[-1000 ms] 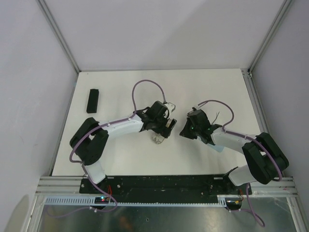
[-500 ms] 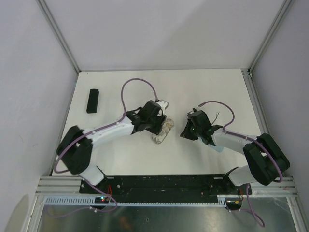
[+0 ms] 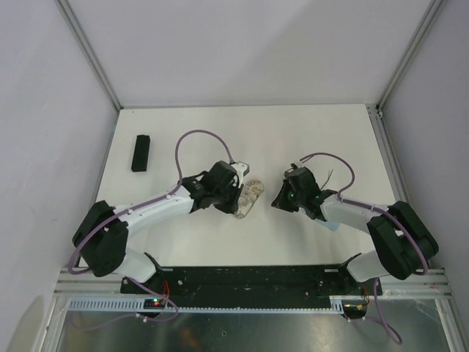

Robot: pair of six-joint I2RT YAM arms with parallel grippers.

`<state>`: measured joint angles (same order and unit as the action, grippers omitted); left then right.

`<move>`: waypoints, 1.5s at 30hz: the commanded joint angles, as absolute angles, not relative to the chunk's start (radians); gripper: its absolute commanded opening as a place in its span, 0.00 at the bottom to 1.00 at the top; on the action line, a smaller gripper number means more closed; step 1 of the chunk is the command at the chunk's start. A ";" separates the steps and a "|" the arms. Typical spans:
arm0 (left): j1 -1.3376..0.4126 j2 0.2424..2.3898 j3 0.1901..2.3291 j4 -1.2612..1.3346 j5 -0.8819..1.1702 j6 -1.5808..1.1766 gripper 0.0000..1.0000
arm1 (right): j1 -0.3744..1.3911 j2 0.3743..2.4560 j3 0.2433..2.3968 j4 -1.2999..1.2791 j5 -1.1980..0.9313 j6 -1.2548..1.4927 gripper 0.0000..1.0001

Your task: Organize the sunglasses

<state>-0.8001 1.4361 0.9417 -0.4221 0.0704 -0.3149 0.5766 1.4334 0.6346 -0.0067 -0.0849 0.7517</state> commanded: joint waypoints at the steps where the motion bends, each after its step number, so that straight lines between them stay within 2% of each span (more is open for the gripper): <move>1: -0.809 1.456 0.938 -0.403 0.111 -0.333 0.00 | 0.586 1.439 0.627 0.041 -0.091 0.765 0.01; 12: -0.814 1.442 0.968 -0.399 0.117 -0.341 0.00 | 0.586 1.436 0.627 0.034 -0.091 0.762 0.01; 23: -0.818 1.648 0.887 -0.264 0.062 -0.358 0.00 | 0.587 1.433 0.627 0.030 -0.088 0.763 0.00; 35: -0.821 1.400 0.971 -0.343 0.038 -0.346 0.00 | 0.580 1.406 0.627 0.014 -0.084 0.757 0.00; 45: -0.819 1.524 1.092 -0.309 -0.096 -0.269 0.00 | 0.575 1.391 0.628 0.016 -0.088 0.757 0.01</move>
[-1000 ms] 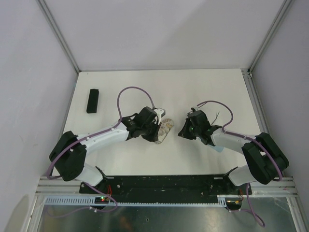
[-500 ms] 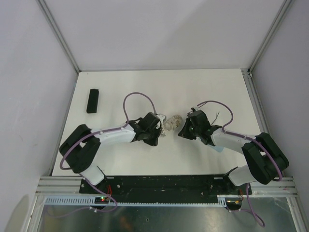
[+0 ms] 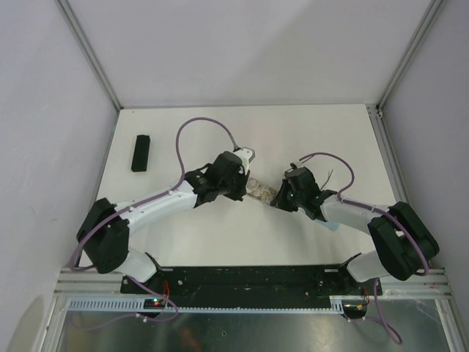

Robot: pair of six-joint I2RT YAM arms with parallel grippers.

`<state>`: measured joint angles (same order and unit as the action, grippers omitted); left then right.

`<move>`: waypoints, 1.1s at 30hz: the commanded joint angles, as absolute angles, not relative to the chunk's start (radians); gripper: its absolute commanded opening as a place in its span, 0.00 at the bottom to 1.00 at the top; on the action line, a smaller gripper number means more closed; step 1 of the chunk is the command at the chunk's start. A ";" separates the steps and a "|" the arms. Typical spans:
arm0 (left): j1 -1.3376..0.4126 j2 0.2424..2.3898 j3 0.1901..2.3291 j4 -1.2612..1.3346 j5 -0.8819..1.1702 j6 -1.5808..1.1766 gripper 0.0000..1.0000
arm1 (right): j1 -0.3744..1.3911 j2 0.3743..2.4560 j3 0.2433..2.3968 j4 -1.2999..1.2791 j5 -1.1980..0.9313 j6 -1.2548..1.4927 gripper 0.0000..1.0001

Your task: Organize the sunglasses

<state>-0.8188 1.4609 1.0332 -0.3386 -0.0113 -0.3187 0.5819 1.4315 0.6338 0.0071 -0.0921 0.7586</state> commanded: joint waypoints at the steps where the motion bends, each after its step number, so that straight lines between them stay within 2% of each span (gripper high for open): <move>1: -0.817 1.543 1.101 -0.299 -0.110 -0.265 0.00 | 0.574 1.386 0.628 0.021 -0.095 0.754 0.02; 7: -0.779 1.623 1.140 -0.230 -0.111 -0.273 0.00 | 0.565 1.335 0.663 0.026 -0.097 0.707 0.27; 12: -0.730 1.658 1.168 -0.199 -0.060 -0.293 0.00 | 0.566 1.390 0.769 -0.050 -0.072 0.573 0.33; 15: -0.713 1.666 1.179 -0.186 -0.045 -0.304 0.00 | 0.563 1.446 0.832 -0.078 -0.064 0.526 0.29; 19: -0.699 1.695 1.177 -0.157 -0.021 -0.309 0.00 | 0.560 1.496 0.883 -0.076 -0.094 0.513 0.12; 23: -0.682 1.756 1.151 -0.117 0.016 -0.321 0.00 | 0.551 1.563 0.890 -0.078 -0.091 0.527 0.03; 29: -0.680 1.813 1.040 -0.040 0.059 -0.369 0.00 | 0.534 1.703 0.889 -0.106 -0.104 0.547 0.00; 33: -0.680 1.821 0.979 -0.009 0.056 -0.384 0.00 | 0.537 1.711 0.882 -0.104 -0.104 0.549 0.00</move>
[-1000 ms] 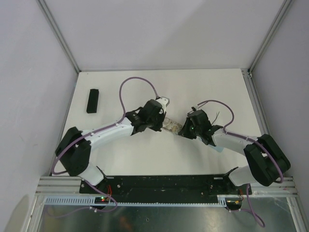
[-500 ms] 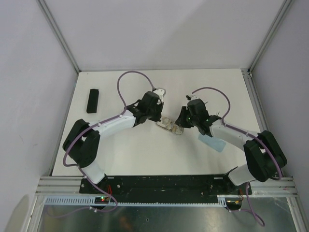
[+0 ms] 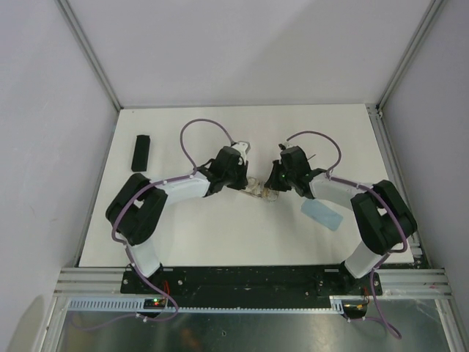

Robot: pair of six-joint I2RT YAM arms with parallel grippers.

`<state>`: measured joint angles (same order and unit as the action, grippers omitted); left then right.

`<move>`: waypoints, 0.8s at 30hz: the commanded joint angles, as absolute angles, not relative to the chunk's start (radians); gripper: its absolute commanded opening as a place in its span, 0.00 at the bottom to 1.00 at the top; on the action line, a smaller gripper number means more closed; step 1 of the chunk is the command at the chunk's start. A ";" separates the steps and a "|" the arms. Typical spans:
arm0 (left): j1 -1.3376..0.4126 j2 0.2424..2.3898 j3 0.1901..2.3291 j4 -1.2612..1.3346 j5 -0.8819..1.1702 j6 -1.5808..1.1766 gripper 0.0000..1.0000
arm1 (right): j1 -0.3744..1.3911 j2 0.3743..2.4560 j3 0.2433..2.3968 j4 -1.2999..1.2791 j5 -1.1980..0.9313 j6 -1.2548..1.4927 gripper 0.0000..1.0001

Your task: Organize the sunglasses

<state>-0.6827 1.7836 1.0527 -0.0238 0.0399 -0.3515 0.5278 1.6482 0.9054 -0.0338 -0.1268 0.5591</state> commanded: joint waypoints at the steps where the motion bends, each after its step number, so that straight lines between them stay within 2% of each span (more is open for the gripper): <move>1: -0.680 1.820 0.974 -0.007 0.055 -0.384 0.00 | 0.536 1.703 0.882 -0.104 -0.106 0.548 0.00; 4: -0.680 1.801 0.972 -0.006 0.047 -0.375 0.00 | 0.533 1.673 0.883 -0.099 -0.114 0.534 0.00; 8: -0.676 1.762 0.985 -0.005 0.052 -0.360 0.00 | 0.514 1.625 0.902 -0.114 -0.098 0.497 0.07; 11: -0.671 1.729 0.993 -0.006 0.060 -0.353 0.00 | 0.485 1.623 0.938 -0.148 -0.088 0.468 0.09; 24: -0.609 1.504 0.941 -0.051 0.083 -0.389 0.02 | 0.542 1.722 0.988 -0.245 -0.003 0.457 0.04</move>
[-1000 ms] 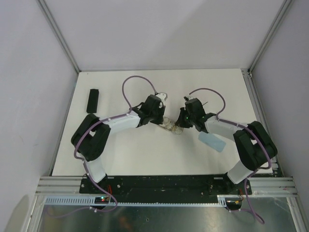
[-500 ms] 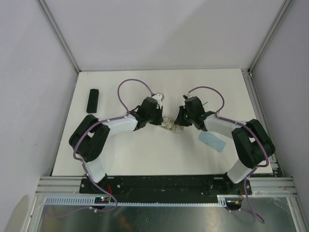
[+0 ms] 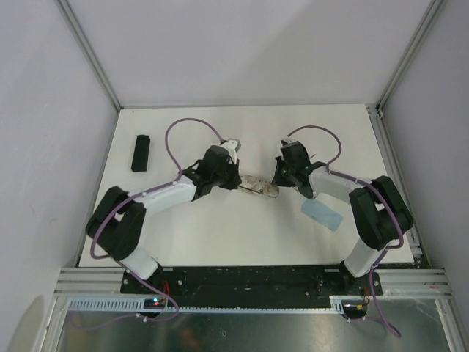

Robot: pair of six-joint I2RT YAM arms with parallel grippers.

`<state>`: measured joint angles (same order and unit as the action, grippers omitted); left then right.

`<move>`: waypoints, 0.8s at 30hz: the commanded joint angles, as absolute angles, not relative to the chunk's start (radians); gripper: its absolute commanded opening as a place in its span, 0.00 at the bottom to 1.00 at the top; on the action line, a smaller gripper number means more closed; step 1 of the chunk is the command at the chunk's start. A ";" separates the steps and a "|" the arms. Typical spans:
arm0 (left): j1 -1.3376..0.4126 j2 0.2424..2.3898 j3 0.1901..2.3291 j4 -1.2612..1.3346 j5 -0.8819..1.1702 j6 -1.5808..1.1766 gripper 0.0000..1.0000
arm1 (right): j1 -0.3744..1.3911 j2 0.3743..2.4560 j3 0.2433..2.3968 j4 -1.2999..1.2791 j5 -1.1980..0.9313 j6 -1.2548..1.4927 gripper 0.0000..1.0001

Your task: Organize the sunglasses

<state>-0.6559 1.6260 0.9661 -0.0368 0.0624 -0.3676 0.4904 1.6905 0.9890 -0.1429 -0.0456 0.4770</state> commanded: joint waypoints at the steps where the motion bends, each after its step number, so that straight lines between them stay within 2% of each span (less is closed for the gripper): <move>1: -0.590 1.483 0.933 -0.057 0.091 -0.395 0.02 | 0.556 1.719 0.987 -0.250 -0.002 0.459 0.04; 11: -0.466 1.356 0.880 -0.098 0.106 -0.429 0.03 | 0.714 1.611 0.962 -0.242 -0.002 0.568 0.03; 17: -0.407 1.326 0.880 -0.114 0.079 -0.433 0.04 | 0.706 1.545 0.961 -0.206 -0.046 0.562 0.08; 20: -0.321 1.329 0.895 -0.117 0.075 -0.440 0.05 | 0.682 1.551 0.963 -0.189 -0.055 0.543 0.11; 24: -0.177 1.352 0.942 -0.120 0.130 -0.476 0.06 | 0.639 1.615 0.966 -0.170 -0.089 0.528 0.10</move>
<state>-0.3016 1.3659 0.8814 -0.1230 0.0959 -0.4313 0.6750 1.5810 0.9577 -0.2016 -0.0578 0.5468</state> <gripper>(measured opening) 0.052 0.108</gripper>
